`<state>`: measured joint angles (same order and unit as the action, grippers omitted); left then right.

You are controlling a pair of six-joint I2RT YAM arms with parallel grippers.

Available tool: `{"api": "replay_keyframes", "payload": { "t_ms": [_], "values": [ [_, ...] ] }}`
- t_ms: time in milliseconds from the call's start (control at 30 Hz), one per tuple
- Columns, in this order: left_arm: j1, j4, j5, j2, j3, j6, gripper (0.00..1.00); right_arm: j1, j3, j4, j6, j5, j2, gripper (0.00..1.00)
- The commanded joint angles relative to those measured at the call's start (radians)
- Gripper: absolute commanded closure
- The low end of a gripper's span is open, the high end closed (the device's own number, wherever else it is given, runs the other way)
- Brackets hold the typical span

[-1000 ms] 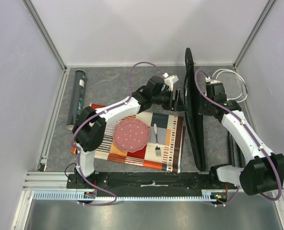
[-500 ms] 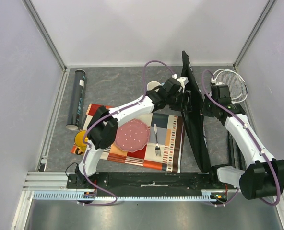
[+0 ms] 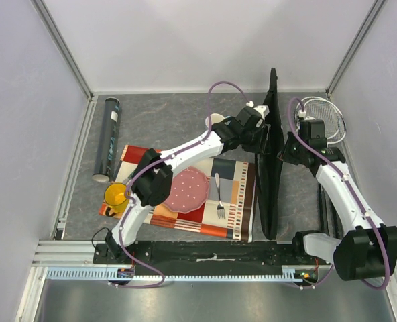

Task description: Pack up the badminton gear

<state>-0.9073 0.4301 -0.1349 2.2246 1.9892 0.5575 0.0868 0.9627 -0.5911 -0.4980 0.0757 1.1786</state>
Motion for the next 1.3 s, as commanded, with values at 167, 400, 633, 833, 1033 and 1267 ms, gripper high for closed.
{"api": "replay_keyframes", "payload": {
  "t_ms": [167,400,633,833,1033,1267],
  "values": [
    [0.01,0.078,0.063,0.069,0.125,-0.134,0.41,-0.062,-0.015,0.053,-0.017,0.094,-0.031,1.0],
    [0.024,0.036,-0.015,0.056,0.122,-0.212,0.64,-0.081,-0.01,0.054,-0.005,0.104,-0.019,1.0],
    [0.038,-0.008,-0.031,0.061,0.198,-0.258,0.98,-0.128,0.089,0.06,0.029,0.062,0.152,0.7],
    [0.07,-0.014,0.092,0.124,0.301,-0.226,0.98,-0.2,0.192,0.04,0.053,0.073,0.073,0.02],
    [0.104,-0.068,0.003,0.158,0.31,-0.209,0.98,-0.37,0.217,-0.024,0.091,-0.197,0.11,0.02],
    [0.108,-0.129,-0.074,0.168,0.296,-0.209,0.98,-0.509,0.062,0.08,0.209,-0.249,0.276,0.11]
  ]
}}
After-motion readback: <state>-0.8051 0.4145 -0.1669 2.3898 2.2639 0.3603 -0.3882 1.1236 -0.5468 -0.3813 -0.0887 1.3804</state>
